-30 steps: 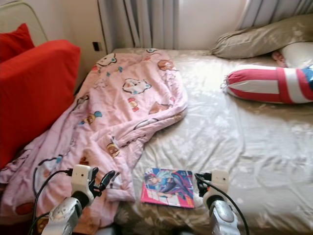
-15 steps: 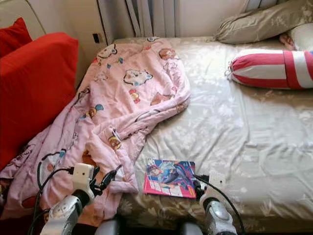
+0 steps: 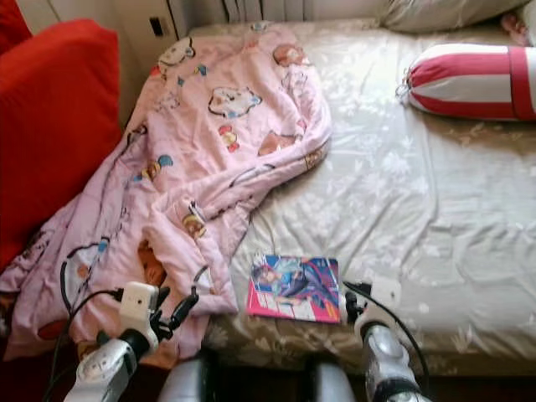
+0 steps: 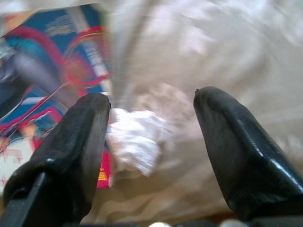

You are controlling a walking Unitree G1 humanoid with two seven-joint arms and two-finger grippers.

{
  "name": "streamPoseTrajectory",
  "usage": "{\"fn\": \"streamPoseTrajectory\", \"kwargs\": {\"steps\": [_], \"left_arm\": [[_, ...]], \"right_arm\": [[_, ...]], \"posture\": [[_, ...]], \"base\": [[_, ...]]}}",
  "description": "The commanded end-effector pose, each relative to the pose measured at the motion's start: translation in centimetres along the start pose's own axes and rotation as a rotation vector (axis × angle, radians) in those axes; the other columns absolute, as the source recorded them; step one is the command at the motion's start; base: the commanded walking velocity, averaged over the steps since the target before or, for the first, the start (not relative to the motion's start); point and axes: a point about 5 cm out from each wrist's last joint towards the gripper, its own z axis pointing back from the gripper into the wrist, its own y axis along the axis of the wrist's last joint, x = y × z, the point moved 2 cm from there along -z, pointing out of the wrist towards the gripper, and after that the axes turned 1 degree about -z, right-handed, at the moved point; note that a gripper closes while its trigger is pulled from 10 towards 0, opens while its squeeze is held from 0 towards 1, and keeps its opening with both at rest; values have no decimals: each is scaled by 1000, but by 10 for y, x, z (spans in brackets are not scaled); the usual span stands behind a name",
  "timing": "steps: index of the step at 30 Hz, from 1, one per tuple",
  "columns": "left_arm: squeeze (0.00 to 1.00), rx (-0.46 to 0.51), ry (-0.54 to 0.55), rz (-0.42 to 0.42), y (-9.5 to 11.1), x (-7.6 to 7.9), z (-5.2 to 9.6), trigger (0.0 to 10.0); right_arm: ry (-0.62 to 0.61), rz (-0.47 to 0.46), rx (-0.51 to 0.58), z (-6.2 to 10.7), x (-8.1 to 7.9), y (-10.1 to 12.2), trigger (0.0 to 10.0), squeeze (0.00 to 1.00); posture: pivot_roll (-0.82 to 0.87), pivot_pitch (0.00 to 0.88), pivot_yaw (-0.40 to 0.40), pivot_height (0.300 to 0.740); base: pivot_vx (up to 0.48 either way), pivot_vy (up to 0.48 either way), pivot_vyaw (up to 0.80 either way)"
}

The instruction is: Clean up the room

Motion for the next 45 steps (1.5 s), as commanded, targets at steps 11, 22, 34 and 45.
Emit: {"fn": "streamPoseTrajectory", "kwargs": {"steps": [11,22,34,45], "left_arm": [[0,-61,9,4,-10,-4,20,10000],[0,-79,13,1,-10,-1,28,10000],[0,-68,26,10,-4,2,27,10000],[0,-97,24,14,-11,5,31,10000]], "right_arm": [[24,178,-45,-6,20,25,10000,0],[14,-201,-124,2,-3,-19,10000,0],[-17,-264,-22,-2,4,1,10000,0],[18,-253,-50,0,0,-7,0,0]], "posture": [[156,284,66,641],[183,323,80,641],[186,345,73,641],[181,337,66,641]], "base": [[0,0,0],[0,0,0],[0,0,0],[0,0,0]]}}
